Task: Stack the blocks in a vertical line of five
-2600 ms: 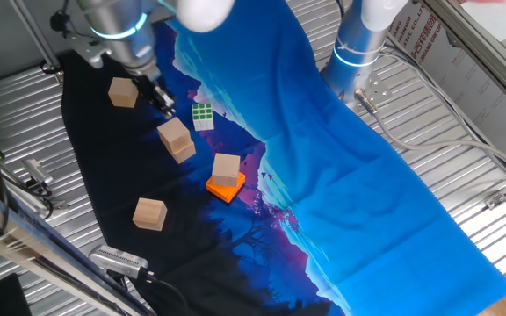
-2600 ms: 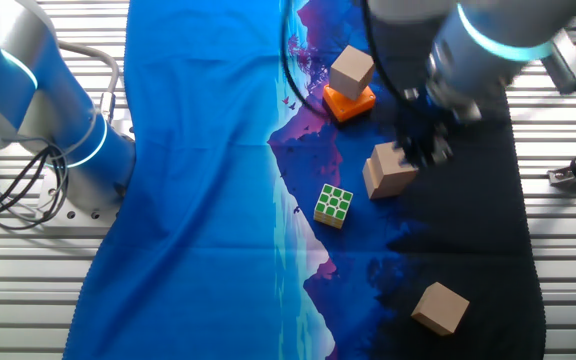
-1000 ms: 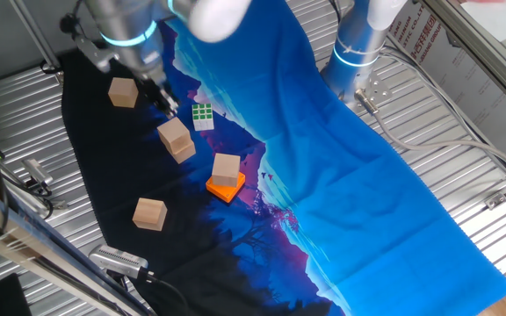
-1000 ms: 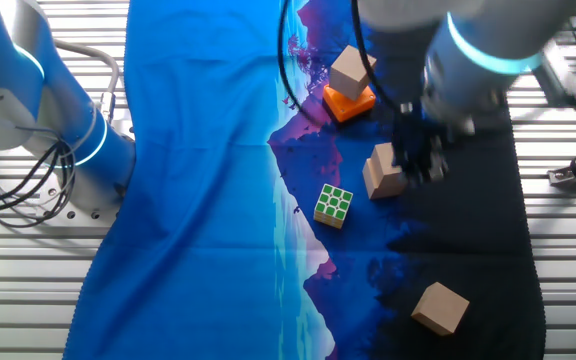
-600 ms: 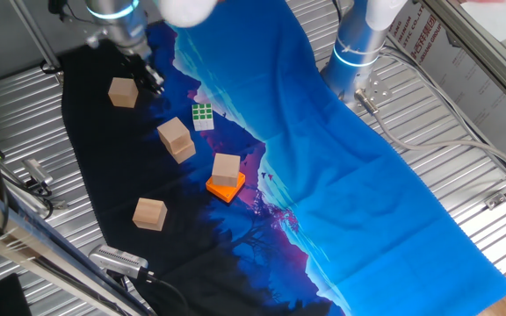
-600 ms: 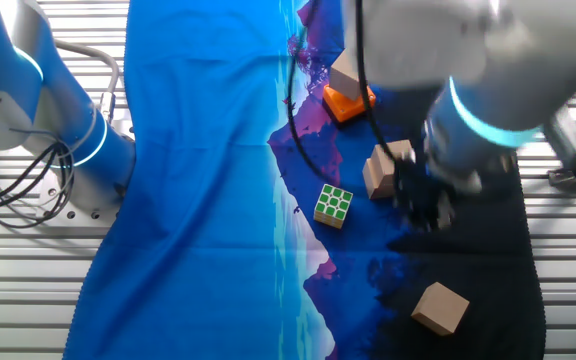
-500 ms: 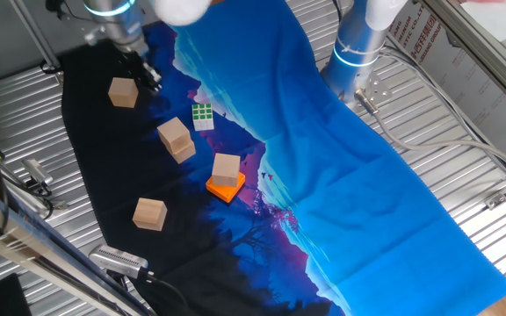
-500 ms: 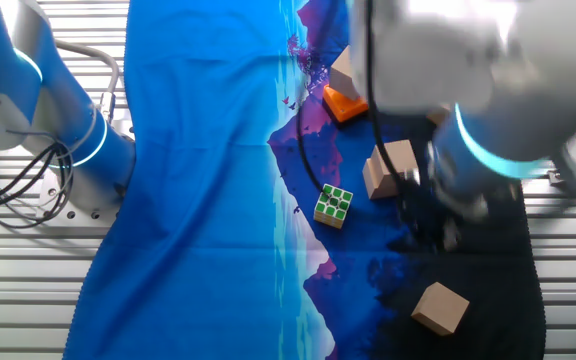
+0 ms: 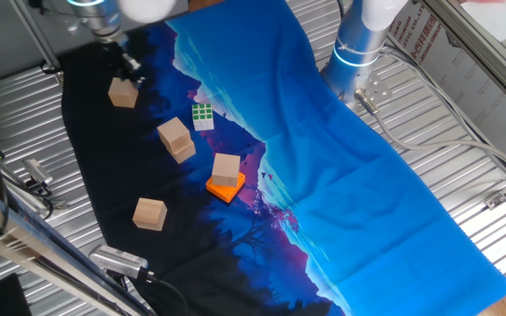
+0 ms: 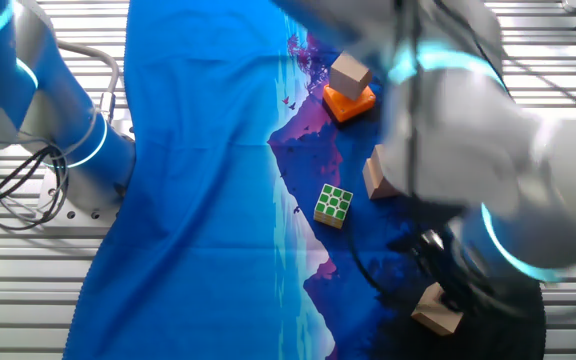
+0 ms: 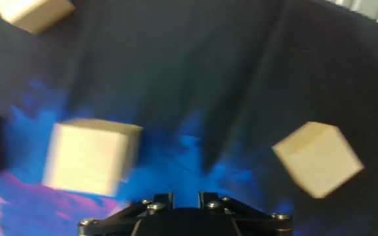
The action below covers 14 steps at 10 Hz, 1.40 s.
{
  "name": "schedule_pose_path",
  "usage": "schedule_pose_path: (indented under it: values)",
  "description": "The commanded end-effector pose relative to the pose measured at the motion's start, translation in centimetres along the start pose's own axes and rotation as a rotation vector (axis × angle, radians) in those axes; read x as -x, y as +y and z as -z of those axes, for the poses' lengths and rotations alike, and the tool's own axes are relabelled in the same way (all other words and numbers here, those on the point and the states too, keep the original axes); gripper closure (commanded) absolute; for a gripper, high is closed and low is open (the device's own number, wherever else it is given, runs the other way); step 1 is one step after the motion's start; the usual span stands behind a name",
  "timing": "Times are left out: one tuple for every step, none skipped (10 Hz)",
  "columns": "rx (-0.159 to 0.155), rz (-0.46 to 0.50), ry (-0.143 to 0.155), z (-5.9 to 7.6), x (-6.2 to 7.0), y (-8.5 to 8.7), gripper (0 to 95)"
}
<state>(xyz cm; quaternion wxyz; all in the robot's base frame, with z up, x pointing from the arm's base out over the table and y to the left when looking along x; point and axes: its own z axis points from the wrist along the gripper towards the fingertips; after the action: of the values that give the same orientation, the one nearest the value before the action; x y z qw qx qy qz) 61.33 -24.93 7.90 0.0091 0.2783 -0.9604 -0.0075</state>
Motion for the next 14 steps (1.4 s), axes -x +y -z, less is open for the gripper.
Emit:
schedule_pose_path:
  values:
    - [0.034, -0.016, -0.034, -0.62, 2.46, -2.52, 0.0]
    - [0.032, 0.003, -0.033, -0.53, 2.62, -2.52, 0.0]
    - [0.033, 0.006, -0.034, -0.54, 2.62, -2.52, 0.0]
    - [0.035, 0.028, -0.034, -0.42, 2.61, -2.49, 0.0]
    - [0.034, 0.034, -0.033, -0.15, 2.58, -2.42, 0.0]
    - [0.032, 0.034, -0.030, 0.01, 2.56, -2.37, 0.0]
    - [0.031, 0.055, -0.020, -0.02, 2.59, -2.36, 0.0]
    - [0.030, 0.058, -0.019, -0.04, 2.61, -2.36, 0.0]
    - [0.023, 0.148, 0.001, -0.11, 2.62, -2.33, 0.0]
    - [0.005, 0.246, 0.018, -0.19, 2.49, -2.33, 0.0]
    - [0.004, 0.264, 0.018, -0.21, 2.45, -2.33, 0.0]
    - [0.004, 0.303, 0.017, -0.28, 2.28, -2.32, 0.0]
    - [0.006, 0.308, 0.016, -0.36, 2.18, -2.29, 0.0]
    - [0.007, 0.307, 0.015, -0.72, 1.92, -2.05, 0.0]
